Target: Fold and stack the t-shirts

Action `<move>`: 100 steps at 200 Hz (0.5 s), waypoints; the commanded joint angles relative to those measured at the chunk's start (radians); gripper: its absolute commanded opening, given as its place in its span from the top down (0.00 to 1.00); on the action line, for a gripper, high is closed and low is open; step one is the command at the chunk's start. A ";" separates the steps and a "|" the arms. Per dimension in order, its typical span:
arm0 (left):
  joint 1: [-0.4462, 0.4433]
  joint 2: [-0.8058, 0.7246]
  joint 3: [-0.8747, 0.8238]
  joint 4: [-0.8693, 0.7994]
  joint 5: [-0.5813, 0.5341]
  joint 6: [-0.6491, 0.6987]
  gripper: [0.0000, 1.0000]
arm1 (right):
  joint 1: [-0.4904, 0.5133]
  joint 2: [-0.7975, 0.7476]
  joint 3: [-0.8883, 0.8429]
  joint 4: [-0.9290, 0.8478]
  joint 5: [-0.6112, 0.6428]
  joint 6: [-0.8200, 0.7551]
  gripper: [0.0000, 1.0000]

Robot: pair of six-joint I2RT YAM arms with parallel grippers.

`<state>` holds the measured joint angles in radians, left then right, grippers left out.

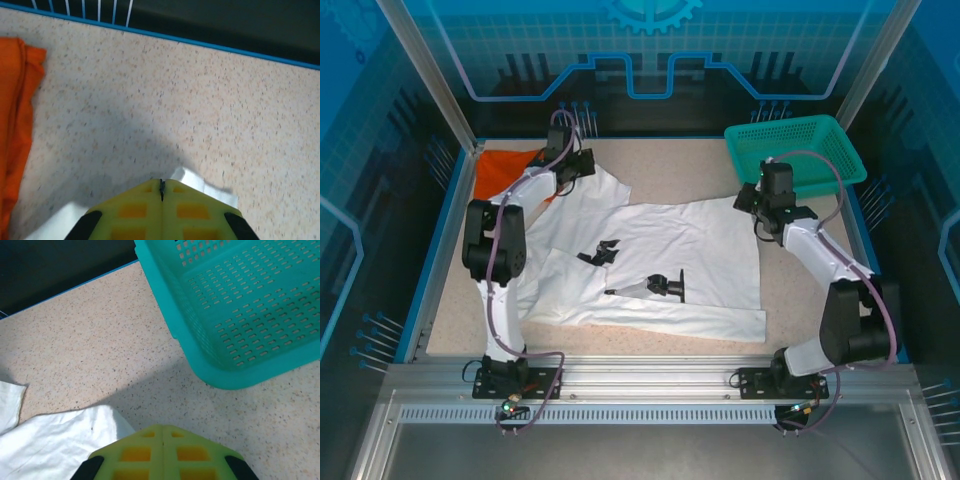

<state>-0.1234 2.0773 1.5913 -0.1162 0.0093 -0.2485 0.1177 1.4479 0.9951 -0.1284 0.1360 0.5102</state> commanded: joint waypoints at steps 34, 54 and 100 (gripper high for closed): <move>0.011 -0.292 -0.334 0.154 0.020 0.071 1.00 | -0.088 -0.126 -0.148 -0.075 -0.065 0.019 1.00; 0.008 -0.370 -0.424 0.133 -0.019 0.114 1.00 | -0.123 -0.156 -0.201 -0.067 -0.091 0.045 1.00; 0.012 -0.545 -0.566 0.035 -0.113 0.136 1.00 | -0.162 -0.218 -0.289 -0.044 -0.117 0.091 1.00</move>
<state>-0.1223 1.6245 1.0821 -0.0288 -0.0357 -0.1497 -0.0265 1.2720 0.7330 -0.1776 0.0437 0.5690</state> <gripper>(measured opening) 0.052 0.051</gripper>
